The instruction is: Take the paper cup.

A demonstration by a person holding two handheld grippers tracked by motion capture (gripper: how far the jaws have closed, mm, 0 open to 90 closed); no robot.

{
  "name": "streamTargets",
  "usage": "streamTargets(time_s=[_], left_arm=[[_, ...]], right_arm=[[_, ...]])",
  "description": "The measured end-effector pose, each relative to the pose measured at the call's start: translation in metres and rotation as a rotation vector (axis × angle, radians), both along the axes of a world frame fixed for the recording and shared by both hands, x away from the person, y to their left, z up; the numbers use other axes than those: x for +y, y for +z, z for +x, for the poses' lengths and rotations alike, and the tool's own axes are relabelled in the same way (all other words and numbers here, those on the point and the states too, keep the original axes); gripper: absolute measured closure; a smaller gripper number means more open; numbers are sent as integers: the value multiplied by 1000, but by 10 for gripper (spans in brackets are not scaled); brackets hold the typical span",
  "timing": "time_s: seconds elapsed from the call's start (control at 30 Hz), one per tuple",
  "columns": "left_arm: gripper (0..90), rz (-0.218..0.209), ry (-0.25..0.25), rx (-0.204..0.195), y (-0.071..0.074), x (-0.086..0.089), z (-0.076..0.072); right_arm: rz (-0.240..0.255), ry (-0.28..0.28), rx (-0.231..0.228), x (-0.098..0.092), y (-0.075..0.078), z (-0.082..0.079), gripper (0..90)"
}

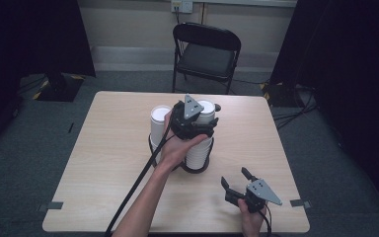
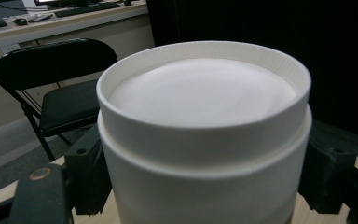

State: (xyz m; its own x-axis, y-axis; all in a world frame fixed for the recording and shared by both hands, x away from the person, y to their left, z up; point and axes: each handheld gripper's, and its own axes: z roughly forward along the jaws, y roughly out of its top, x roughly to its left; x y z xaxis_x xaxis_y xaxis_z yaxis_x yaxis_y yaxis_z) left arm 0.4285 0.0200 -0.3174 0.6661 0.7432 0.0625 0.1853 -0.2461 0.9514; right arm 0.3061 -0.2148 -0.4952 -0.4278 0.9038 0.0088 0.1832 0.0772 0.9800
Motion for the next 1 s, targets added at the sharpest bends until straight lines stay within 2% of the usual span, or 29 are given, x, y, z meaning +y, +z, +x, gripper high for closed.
streamTargets(time_s=[0.1,0.2,0.3,0.47,0.5,0.57,0.8,1.0], left_arm=[[197,-21,-2,-5,1,1,-1],[198,-35,8,-35,2,0,-4],[198,-46,8,-35,3,1,-4],[199,-106,8,-41,9,7,-6],[199,-106,8,-41,9,7,-6],[199,-140,9,-43,11,9,-7],[199,-132,12,-67,14,9,-11],[199,-162,8,-74,19,14,-13]], right_arm=[[0,1,-3,0,0,0,171],[-2,1,-4,0,0,0,170],[-3,0,-2,0,0,0,171],[-4,4,-1,0,0,0,171],[-4,4,-1,0,0,0,171],[-3,3,-1,0,0,0,171],[-2,4,0,0,0,0,171],[-2,5,-1,0,0,0,170]])
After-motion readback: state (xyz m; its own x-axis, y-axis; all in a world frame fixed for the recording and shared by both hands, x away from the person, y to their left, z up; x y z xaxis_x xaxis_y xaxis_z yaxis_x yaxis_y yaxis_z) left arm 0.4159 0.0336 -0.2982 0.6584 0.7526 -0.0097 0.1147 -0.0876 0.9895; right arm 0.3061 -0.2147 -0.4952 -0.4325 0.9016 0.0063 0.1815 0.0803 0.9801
